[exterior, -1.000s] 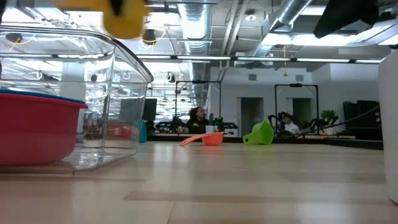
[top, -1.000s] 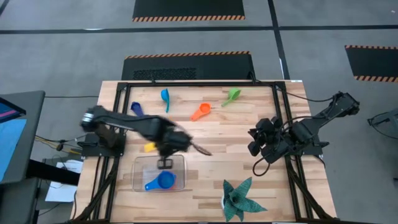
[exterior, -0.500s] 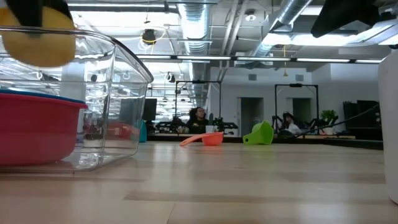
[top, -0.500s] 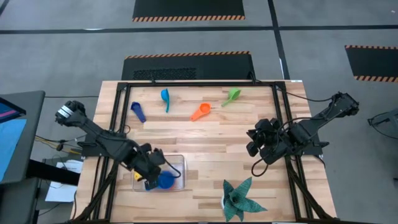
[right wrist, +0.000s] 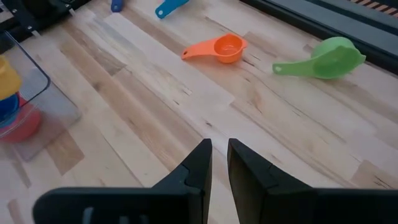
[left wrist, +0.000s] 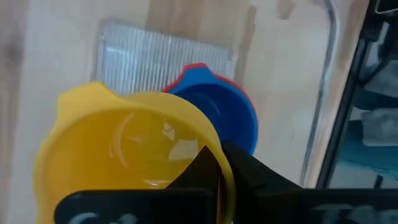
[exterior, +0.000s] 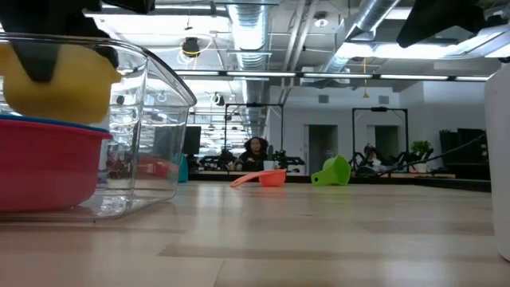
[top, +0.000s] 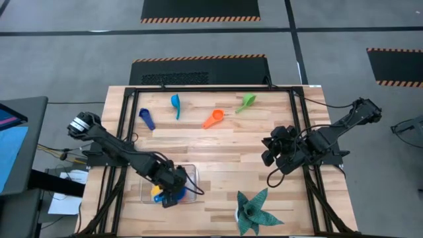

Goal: Nest measuring cups in basket
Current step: Stack the yellow measuring cup on top of the blue measuring cup in the transparent bin

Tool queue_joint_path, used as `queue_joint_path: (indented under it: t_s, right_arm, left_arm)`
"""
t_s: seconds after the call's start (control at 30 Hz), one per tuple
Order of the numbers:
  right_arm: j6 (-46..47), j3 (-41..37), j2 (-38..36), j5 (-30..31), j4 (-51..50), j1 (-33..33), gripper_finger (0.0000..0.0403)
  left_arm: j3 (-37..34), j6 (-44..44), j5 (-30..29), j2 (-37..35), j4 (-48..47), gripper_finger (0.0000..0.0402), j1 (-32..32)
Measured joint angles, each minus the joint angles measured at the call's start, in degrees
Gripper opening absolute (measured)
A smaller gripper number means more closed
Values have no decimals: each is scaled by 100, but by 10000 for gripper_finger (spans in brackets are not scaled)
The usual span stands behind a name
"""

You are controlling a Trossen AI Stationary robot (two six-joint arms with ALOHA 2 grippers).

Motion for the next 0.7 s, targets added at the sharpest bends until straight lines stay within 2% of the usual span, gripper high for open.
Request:
queue_joint_path:
  t_s: [0.27, 0.7]
  right_arm:
    - [-44, 0, 0, 0, -7, 0, 77]
    - [-46, 0, 0, -2, -31, 0, 77]
  left_arm:
    - [9, -25, 274, -7, 355, 0, 0]
    - [0, 48, 575, 181, 382, 0, -74]
